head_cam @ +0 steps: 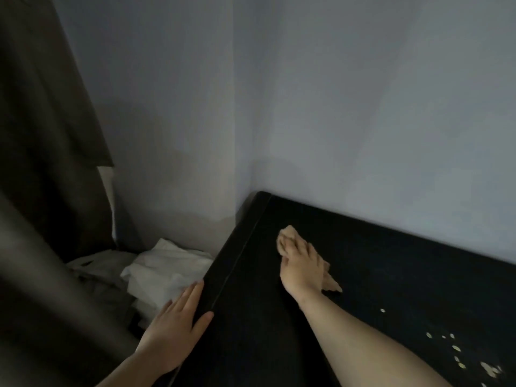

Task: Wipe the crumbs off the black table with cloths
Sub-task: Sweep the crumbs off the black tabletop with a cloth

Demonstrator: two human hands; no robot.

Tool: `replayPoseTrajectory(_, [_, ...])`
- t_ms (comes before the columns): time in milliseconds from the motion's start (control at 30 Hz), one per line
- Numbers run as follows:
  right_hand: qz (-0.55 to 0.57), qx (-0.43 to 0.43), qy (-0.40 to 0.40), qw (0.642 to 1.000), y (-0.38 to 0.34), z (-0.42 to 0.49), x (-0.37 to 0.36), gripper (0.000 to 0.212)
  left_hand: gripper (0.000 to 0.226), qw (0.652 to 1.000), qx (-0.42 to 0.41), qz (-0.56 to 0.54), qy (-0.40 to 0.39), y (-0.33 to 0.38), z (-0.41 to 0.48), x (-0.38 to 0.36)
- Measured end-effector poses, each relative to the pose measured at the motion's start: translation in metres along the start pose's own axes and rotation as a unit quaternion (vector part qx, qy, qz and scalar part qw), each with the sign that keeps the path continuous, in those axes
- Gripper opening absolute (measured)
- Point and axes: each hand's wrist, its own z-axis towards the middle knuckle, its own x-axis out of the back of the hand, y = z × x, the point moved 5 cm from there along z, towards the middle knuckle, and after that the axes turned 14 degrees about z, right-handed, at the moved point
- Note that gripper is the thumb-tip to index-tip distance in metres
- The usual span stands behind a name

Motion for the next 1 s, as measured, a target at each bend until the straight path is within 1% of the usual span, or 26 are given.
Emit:
replayPoseTrajectory(67, [0.006,0.085,-0.029,0.996,-0.033,-0.005,-0.018,0.051,0.068,1.000,-0.005,-0.010,-0.006,-0.003,-0.003,-0.001])
replayPoseTrajectory(133, [0.015,0.177,-0.076,0.981,-0.061,-0.022,-0.035,0.047,0.067,1.000,-0.004,-0.013,0.004,-0.004,-0.004,-0.002])
replayPoseTrajectory(167, [0.014,0.223,-0.112,0.968,-0.071,-0.037,-0.042,0.047,0.067,1.000,-0.004,-0.009,0.010,-0.004,-0.005,-0.003])
replayPoseTrajectory(233, [0.016,0.312,-0.198,0.929,-0.075,-0.066,-0.049,0.046,0.066,1.000,-0.004,-0.004,0.026,-0.002,-0.004,-0.005])
replayPoseTrajectory(267, [0.018,0.342,-0.238,0.909,-0.067,-0.073,-0.047,0.046,0.066,0.999,-0.002,-0.001,0.036,-0.002,-0.004,-0.004])
replayPoseTrajectory(300, [0.014,0.357,-0.255,0.898,-0.057,-0.074,-0.040,0.045,0.065,0.999,0.000,0.001,0.040,-0.002,-0.004,-0.003])
replayPoseTrajectory(333, [0.023,0.353,-0.237,0.905,-0.044,-0.066,-0.031,0.045,0.064,0.999,0.002,0.001,0.042,0.000,-0.003,-0.003])
replayPoseTrajectory(367, [0.029,0.326,-0.178,0.928,-0.029,-0.051,-0.019,0.044,0.063,0.999,0.002,0.000,0.038,0.002,-0.004,-0.003])
replayPoseTrajectory(400, [0.033,0.266,-0.088,0.960,-0.013,-0.036,-0.004,0.043,0.061,0.999,0.002,-0.001,0.036,0.005,-0.004,-0.003])
replayPoseTrajectory(433, [0.025,0.165,-0.011,0.986,0.005,-0.025,0.007,0.043,0.060,0.999,0.004,-0.001,0.037,0.009,-0.004,-0.003])
replayPoseTrajectory(467, [0.015,0.057,0.038,0.998,0.015,-0.026,0.011,0.046,0.059,0.999,0.006,0.004,0.042,0.013,-0.004,-0.002])
replayPoseTrajectory(500, [0.009,0.004,0.068,0.998,0.016,-0.036,0.009,0.049,0.059,0.999,0.011,0.011,0.049,0.018,-0.003,-0.001])
replayPoseTrajectory(533, [0.009,0.037,0.083,0.996,0.008,-0.049,0.003,0.051,0.058,0.998,0.015,0.021,0.058,0.024,-0.002,0.002])
replayPoseTrajectory(567, [0.021,0.117,0.064,0.991,-0.003,-0.065,-0.005,0.050,0.057,0.997,0.016,0.039,0.067,0.031,0.000,0.005])
replayPoseTrajectory(633, [0.004,0.268,-0.025,0.963,-0.011,-0.091,-0.017,0.043,0.055,0.993,0.005,0.082,0.083,0.053,0.005,0.012])
replayPoseTrajectory(667, [-0.007,0.297,-0.053,0.954,-0.007,-0.088,-0.012,0.045,0.055,0.992,-0.006,0.099,0.083,0.067,0.007,0.014])
replayPoseTrajectory(700, [-0.015,0.282,-0.052,0.958,0.003,-0.077,-0.001,0.048,0.055,0.990,-0.019,0.114,0.078,0.081,0.009,0.014])
replayPoseTrajectory(733, [-0.022,0.234,-0.021,0.972,0.021,-0.064,0.014,0.050,0.056,0.989,-0.033,0.123,0.071,0.095,0.011,0.013])
replayPoseTrajectory(800, [-0.051,0.076,0.077,0.993,0.070,-0.044,0.049,0.047,0.057,0.987,-0.065,0.133,0.056,0.124,0.012,0.009])
replayPoseTrajectory(833, [-0.059,-0.005,0.104,0.993,0.094,-0.045,0.066,0.047,0.058,0.985,-0.087,0.141,0.048,0.137,0.012,0.005])
replayPoseTrajectory(900, [-0.043,-0.151,0.138,0.978,0.128,-0.058,0.091,0.054,0.058,0.979,-0.124,0.160,0.033,0.160,0.011,0.000])
replayPoseTrajectory(933, [-0.039,-0.200,0.147,0.968,0.132,-0.064,0.093,0.056,0.059,0.976,-0.132,0.168,0.031,0.167,0.011,-0.002])
replayPoseTrajectory(967, [-0.041,-0.204,0.157,0.965,0.125,-0.069,0.087,0.056,0.059,0.975,-0.131,0.175,0.030,0.171,0.012,-0.004])
replayPoseTrajectory(1000, [-0.041,-0.158,0.186,0.969,0.109,-0.073,0.081,0.056,0.061,0.975,-0.129,0.177,0.032,0.173,0.013,-0.004])
